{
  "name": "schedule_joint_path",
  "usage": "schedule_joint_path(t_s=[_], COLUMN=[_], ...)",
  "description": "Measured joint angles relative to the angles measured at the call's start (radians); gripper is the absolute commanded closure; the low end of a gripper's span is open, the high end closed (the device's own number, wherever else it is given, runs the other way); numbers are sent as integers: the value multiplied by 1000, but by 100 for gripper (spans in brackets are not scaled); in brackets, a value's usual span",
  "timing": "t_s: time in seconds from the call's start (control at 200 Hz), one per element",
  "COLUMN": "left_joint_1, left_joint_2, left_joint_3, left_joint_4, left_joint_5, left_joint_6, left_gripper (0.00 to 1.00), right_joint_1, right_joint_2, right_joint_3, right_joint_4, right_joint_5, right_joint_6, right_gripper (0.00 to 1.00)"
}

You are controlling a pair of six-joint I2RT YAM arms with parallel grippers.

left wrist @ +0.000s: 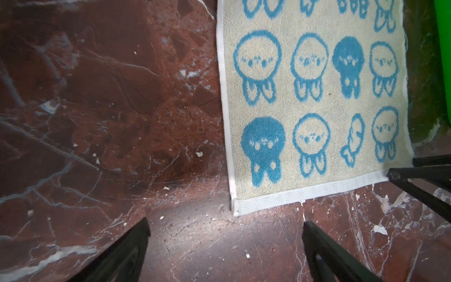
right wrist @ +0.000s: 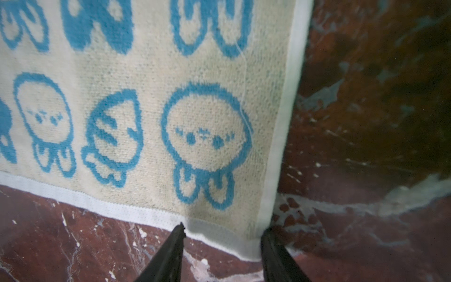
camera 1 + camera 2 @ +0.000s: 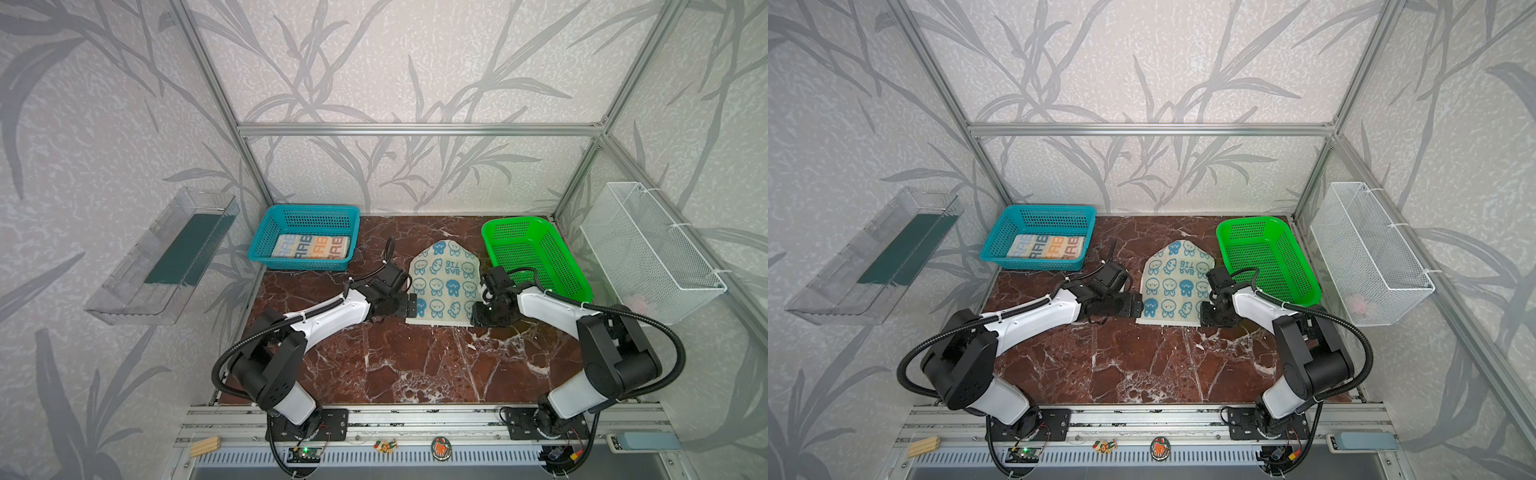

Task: Fold and stack the towels
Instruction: 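Grasp the towel's nearer corners with the left and right grippers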

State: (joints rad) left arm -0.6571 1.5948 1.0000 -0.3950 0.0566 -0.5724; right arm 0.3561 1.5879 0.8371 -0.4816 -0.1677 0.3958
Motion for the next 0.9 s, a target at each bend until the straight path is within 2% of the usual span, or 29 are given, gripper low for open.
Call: schedule_joint_path(t_s=[0.115, 0.32, 0.57, 0.765, 0.9], left_joint_1=[0, 0, 0, 0, 0], left_joint_2=[45, 106, 197, 239, 250], left_joint_3=[22, 79, 121, 145, 151], left_joint_4=[-5, -39, -76, -99, -106], left_joint_5=[26, 53, 85, 103, 100], left_joint_6=[2, 24, 63, 83, 92], left_gripper=[1, 8, 26, 34, 46], right_joint_1=[4, 14, 16, 17, 17], right_joint_2=[10, 22, 26, 26, 26], right_joint_3=[2, 6, 10, 11, 11], right_joint_4=[13, 18, 16, 15, 14], right_joint_5=[-4, -10, -14, -16, -16], right_joint_6=[0, -2, -5, -5, -8], right_gripper=[76, 89, 90, 90, 90])
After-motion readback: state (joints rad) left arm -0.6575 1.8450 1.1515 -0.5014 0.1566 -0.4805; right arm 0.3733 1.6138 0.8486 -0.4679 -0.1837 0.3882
